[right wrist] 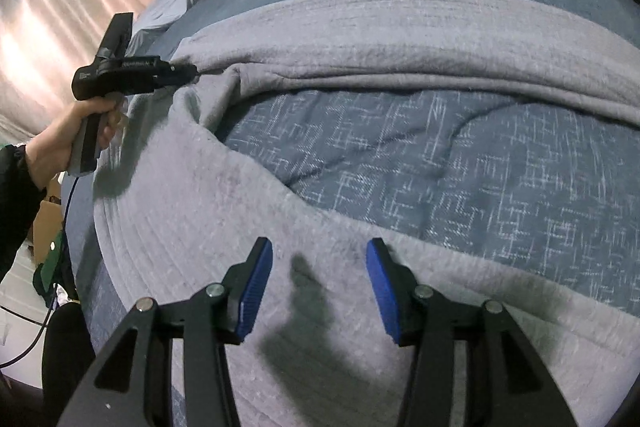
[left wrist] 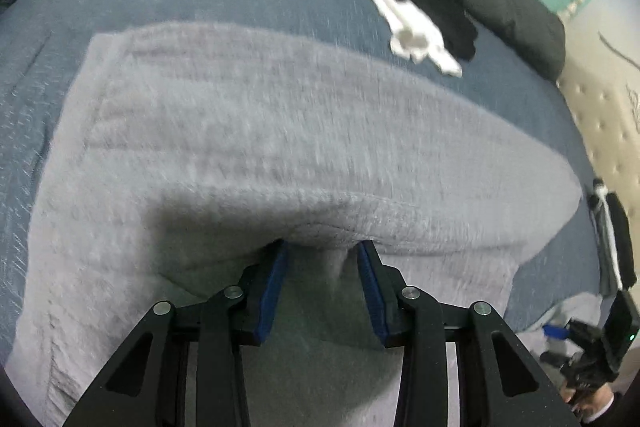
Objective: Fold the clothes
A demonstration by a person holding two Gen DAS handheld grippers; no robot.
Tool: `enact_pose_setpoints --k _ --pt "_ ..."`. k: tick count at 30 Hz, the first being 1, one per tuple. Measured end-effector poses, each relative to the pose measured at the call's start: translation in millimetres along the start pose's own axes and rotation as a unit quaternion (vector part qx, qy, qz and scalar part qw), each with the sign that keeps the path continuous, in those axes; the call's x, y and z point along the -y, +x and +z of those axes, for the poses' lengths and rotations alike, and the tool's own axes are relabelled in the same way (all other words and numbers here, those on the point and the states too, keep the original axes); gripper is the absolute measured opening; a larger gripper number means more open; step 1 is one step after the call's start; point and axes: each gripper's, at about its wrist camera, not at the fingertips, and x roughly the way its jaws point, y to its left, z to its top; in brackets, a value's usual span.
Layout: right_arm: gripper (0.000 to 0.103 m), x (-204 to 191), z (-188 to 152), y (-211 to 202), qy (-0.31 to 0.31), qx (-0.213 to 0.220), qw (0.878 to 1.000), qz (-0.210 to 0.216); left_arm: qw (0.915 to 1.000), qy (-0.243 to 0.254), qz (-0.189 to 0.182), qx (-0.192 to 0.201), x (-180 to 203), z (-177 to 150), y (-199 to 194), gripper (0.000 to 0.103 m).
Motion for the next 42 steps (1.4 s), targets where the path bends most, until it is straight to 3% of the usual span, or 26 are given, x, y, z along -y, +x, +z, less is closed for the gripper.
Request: enact_pose_setpoints --k 4,11,17,20,26,28,34,39,42 --pt "0.05 9 0 -10 0.013 0.008 1.0 0.0 0.9998 -0.005 -0.015 0.014 -3 3 -20 0.04" --pt "0.05 37 -4 -32 0.089 0.049 0.995 0.002 0.9993 0.004 -0.021 0.029 -1 20 -37 0.045" --pt "0.05 46 -11 -41 0.124 0.087 0.988 0.016 0.9994 0.033 0.003 0.012 24 48 -8 0.048" --pt "0.05 54 -18 -46 0.139 0.104 0.984 0.032 0.9985 0.051 0.014 0.01 37 64 7 0.055" --pt "0.05 79 -29 -48 0.186 0.125 0.973 0.054 0.9943 0.094 0.051 0.007 62 99 36 0.058" --pt "0.05 85 -29 -53 0.199 0.138 0.968 0.063 0.9918 0.113 0.059 0.006 70 108 44 0.064" --pt "0.05 90 -28 -65 0.211 0.161 0.961 0.083 0.9851 0.146 0.089 -0.022 82 117 82 0.069" --pt "0.05 91 -29 -69 0.209 0.164 0.96 0.085 0.9803 0.167 0.103 -0.023 85 115 96 0.066" --pt "0.05 94 -30 -65 0.217 0.161 0.958 0.093 0.9794 0.173 0.104 -0.014 85 113 97 0.045"
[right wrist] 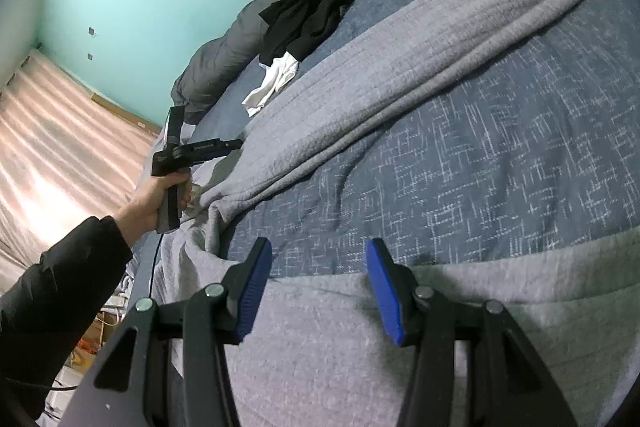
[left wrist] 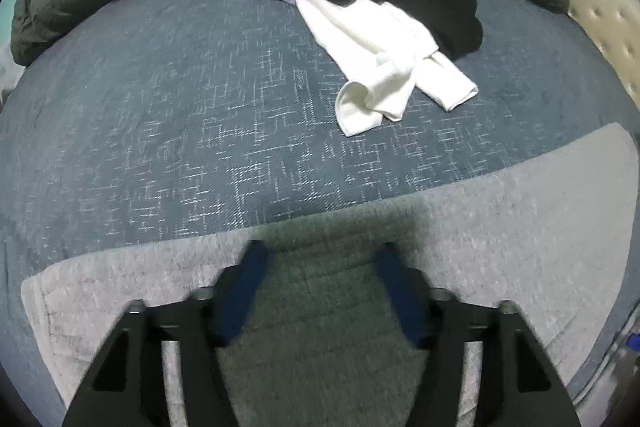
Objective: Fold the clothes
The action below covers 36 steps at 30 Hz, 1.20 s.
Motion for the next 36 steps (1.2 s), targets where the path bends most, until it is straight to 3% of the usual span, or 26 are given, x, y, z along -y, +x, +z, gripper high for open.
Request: enact_pose_setpoints --k 4,6,18,22,24,27,29,31,36 --pt "0.05 3 -1 1 0.006 -0.002 1.0 0.0 0.9996 0.015 0.017 0.017 8 0 -1 0.009" --pt "0.05 3 0 0 0.008 0.001 1.0 0.002 0.9994 0.017 0.022 0.021 10 0 -1 0.004" --pt "0.05 3 0 -1 0.012 0.002 1.0 0.008 0.9989 -0.016 0.026 0.036 5 14 6 0.001" --pt "0.05 3 1 -2 0.013 0.006 1.0 0.009 0.9976 -0.037 -0.018 0.056 -9 17 -22 0.002" --pt "0.05 2 -1 -2 0.014 0.004 1.0 0.009 0.9971 -0.043 -0.031 0.055 -22 15 -36 0.007" --pt "0.05 -2 -3 -1 0.012 0.002 1.0 0.012 0.9984 -0.021 -0.031 0.041 -33 8 -47 0.033" --pt "0.05 -4 -4 -1 0.008 0.003 1.0 0.013 0.9985 -0.016 -0.04 0.034 -36 4 -50 0.04" --pt "0.05 -5 -3 -2 0.006 0.004 1.0 0.013 0.9982 -0.017 -0.049 0.029 -35 2 -50 0.057" --pt "0.05 -2 -1 -4 0.012 0.007 1.0 0.011 0.9983 -0.043 -0.037 0.012 -42 -3 -41 0.061"
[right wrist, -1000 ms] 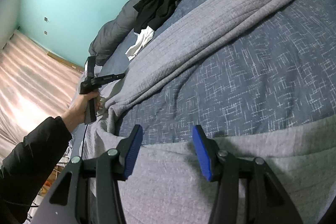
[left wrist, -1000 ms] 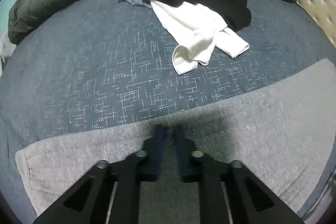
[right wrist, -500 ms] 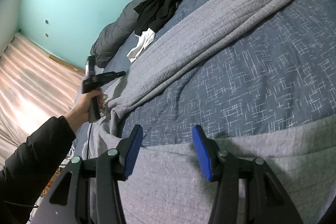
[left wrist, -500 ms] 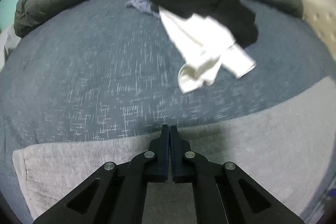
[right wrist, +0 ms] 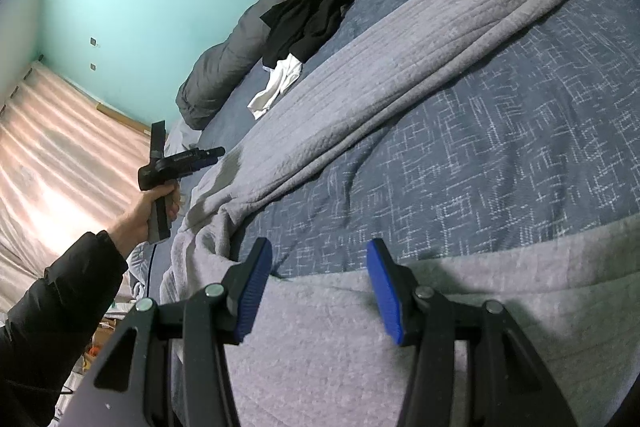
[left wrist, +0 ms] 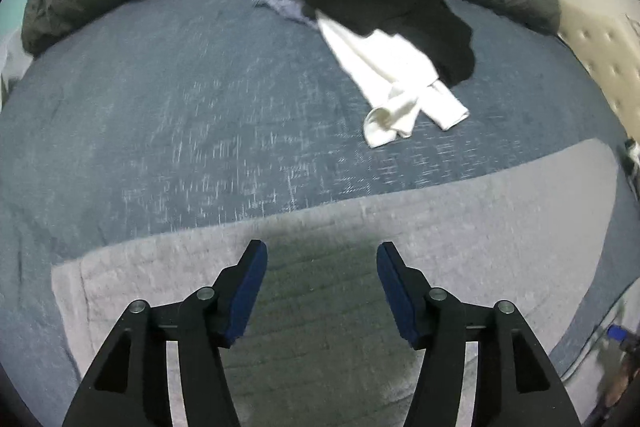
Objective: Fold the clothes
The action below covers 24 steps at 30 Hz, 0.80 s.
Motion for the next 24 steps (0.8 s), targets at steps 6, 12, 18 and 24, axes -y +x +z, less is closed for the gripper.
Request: enact_pose_setpoints --k 6,12,18,24 --pt "0.05 0 2 -2 -0.001 0.0 1.0 -0.001 0.999 -0.028 0.032 0.011 -29 -12 -8 0.062" --pt "0.05 -2 0 -2 -0.007 -0.003 1.0 -0.007 0.9935 -0.087 0.07 0.024 -93 -49 -34 0.062" --pt "0.054 -26 17 7 -0.052 -0.012 0.998 -0.035 0.9899 -0.116 0.074 0.031 -138 -77 -47 0.062" --pt "0.059 -82 80 74 -0.167 -0.075 0.979 -0.093 0.9894 -0.126 0.056 0.044 -158 -80 -50 0.062"
